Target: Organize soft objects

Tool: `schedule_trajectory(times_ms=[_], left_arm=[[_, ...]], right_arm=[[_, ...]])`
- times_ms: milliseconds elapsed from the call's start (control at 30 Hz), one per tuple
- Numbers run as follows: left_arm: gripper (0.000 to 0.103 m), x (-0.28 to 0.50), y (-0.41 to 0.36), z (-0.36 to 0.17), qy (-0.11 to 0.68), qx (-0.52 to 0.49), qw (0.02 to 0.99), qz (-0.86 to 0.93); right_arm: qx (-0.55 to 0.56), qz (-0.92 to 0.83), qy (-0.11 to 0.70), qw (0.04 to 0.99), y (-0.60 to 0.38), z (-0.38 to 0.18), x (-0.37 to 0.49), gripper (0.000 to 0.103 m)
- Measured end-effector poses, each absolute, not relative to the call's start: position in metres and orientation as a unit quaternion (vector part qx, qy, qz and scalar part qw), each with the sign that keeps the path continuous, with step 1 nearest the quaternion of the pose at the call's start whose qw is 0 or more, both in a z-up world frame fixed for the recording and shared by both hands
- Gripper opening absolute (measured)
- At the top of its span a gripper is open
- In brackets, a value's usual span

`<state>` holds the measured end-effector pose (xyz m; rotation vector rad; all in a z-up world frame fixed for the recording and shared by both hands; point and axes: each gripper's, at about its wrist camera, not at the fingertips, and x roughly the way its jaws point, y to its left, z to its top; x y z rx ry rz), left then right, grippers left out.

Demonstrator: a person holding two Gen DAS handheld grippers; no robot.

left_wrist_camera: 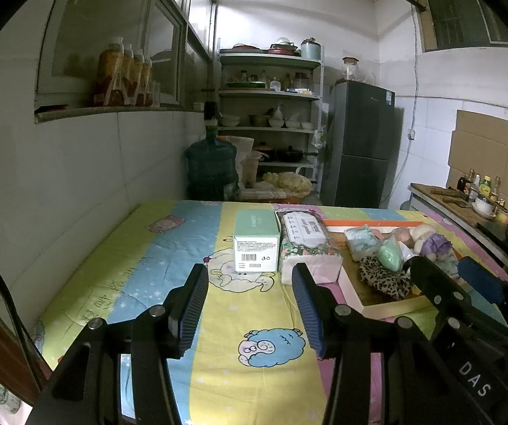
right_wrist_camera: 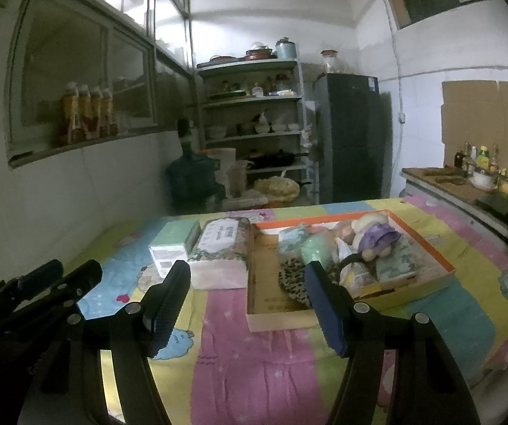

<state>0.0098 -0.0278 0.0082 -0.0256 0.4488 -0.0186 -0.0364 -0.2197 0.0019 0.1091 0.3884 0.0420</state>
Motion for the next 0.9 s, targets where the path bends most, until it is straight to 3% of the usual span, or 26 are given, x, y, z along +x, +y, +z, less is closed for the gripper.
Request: schedule_trajectory(times_ms=[900], left_arm=[[0.049,0.0087,-0.0287,0.0087,0.222,-0.013,0.975,-0.009]], right_arm=[[0.05,0.019,0.192,0.98,-0.2209,0.003,-0.0373,0.069]])
